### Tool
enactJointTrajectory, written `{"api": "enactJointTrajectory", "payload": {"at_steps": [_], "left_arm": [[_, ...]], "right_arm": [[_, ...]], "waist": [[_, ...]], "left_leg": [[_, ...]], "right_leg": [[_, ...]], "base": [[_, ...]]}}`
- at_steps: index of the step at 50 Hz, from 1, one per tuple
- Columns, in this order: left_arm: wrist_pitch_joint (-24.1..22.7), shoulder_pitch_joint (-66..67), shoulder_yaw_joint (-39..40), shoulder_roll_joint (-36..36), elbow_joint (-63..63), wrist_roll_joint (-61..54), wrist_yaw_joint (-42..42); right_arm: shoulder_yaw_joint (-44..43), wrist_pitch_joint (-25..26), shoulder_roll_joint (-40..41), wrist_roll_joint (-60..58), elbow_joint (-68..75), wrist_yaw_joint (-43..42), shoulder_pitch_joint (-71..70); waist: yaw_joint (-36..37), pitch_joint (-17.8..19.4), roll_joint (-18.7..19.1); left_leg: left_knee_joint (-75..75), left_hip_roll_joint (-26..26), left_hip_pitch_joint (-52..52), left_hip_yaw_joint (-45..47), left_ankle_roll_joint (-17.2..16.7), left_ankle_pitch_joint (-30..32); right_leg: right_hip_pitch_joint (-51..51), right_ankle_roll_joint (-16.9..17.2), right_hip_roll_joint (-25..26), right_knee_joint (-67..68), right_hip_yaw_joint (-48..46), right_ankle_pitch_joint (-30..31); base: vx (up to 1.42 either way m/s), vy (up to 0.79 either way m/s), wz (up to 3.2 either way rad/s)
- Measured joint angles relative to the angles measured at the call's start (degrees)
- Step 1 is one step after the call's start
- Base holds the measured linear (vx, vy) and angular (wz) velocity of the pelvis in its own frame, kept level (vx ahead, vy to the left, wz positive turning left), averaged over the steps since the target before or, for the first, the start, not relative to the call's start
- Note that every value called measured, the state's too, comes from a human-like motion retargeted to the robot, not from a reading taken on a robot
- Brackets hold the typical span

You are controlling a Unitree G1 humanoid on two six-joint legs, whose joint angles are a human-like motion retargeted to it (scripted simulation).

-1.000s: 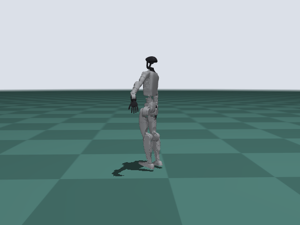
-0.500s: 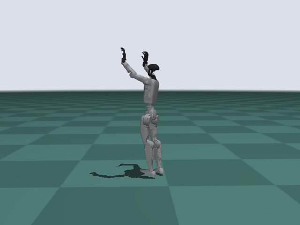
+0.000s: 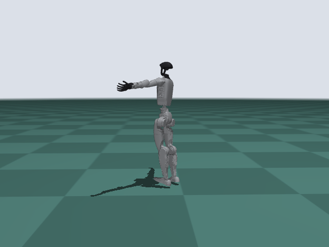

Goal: In place motions

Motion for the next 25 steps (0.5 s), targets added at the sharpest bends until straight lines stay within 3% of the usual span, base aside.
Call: {"api": "enactJointTrajectory", "payload": {"at_steps": [2,4,6,12,15,20,22,25], "left_arm": [[-11.44,0.24,0.05,-1.04,-0.62,-4.89,0.78],[-14.79,-1.95,-3.75,-0.71,-1.32,-4.2,2.69],[-13.04,-6.47,-9.99,0.27,-2.95,0.63,4.28],[-7.84,-23.16,-31.89,0.61,-16.07,18.15,6.88],[-6.04,-31.08,-44.43,-0.43,-27.17,35.76,8.87],[3.05,-40.46,-61.38,3.0,-49.11,63.22,12.17],[3.03,-44.5,-66.68,5.23,-56.85,71.15,14.41],[-3.92,-48.66,-72.67,6.13,-62.4,76.63,16.32]], "right_arm": [[-2.26,-4.14,0.62,10.72,-0.72,-10.71,1.82],[-0.21,-8.74,0.78,13.83,-3.49,-18.39,0.41],[5.95,-10.07,0.62,12.84,-8.72,-21.37,-3.6],[32.41,-7.28,-1.68,1.11,-33.34,-20.71,-19.97],[48.97,-4.65,-5.29,-13.15,-48.07,-24.72,-29.92],[73.39,-0.83,-11.6,-41.0,-69.1,-32.61,-47.26],[83.89,0.3,-12.58,-52.16,-76.39,-35.78,-56.77],[97.02,-2.53,-13.52,-63.25,-84.82,-40.61,-70.01]], "waist": [[0.08,0.22,-0.34],[0.1,0.06,-0.48],[0.03,-0.18,-0.33],[0.58,-1.29,0.33],[1.17,-2.03,-0.04],[0.97,-2.54,-0.9],[0.25,-2.54,-0.93],[-0.54,-2.59,-0.87]], "left_leg": [[-0.06,-0.17,0.21,-0.31,0.01,0.01],[-0.02,-0.1,0.15,-0.49,-0.04,0.08],[0.11,0.07,-0.02,-0.54,-0.11,0.14],[0.25,0.12,-0.27,-0.35,-0.14,0.22],[0.25,-0.17,-0.38,-0.37,-0.13,0.27],[0.15,-0.44,-0.21,-0.76,-0.09,0.36],[0.09,-0.47,-0.01,-0.95,-0.04,0.34],[-0.02,-0.47,0.36,-0.96,0.03,0.23]], "right_leg": [[0.32,0.01,-0.06,-0.15,-0.26,0.02],[0.42,0.08,-0.11,-0.12,-0.54,0.02],[0.44,0.09,-0.04,-0.05,-0.69,0.03],[0.3,0.07,-0.07,0.01,-0.6,0.11],[0.2,0.06,-0.34,-0.03,-0.62,0.13],[0.7,0.16,-0.49,-0.2,-1.13,-0.03],[0.96,0.21,-0.46,-0.26,-1.28,-0.11],[1.25,0.24,-0.41,-0.31,-1.2,-0.2]], "base": [[0.0,0.0,0.0],[0.0,0.0,0.0],[0.0,0.0,0.0],[0.01,0.0,0.0],[0.06,-0.02,0.03],[0.07,-0.06,0.1],[0.07,-0.04,0.08],[0.06,0.0,-0.03]]}}
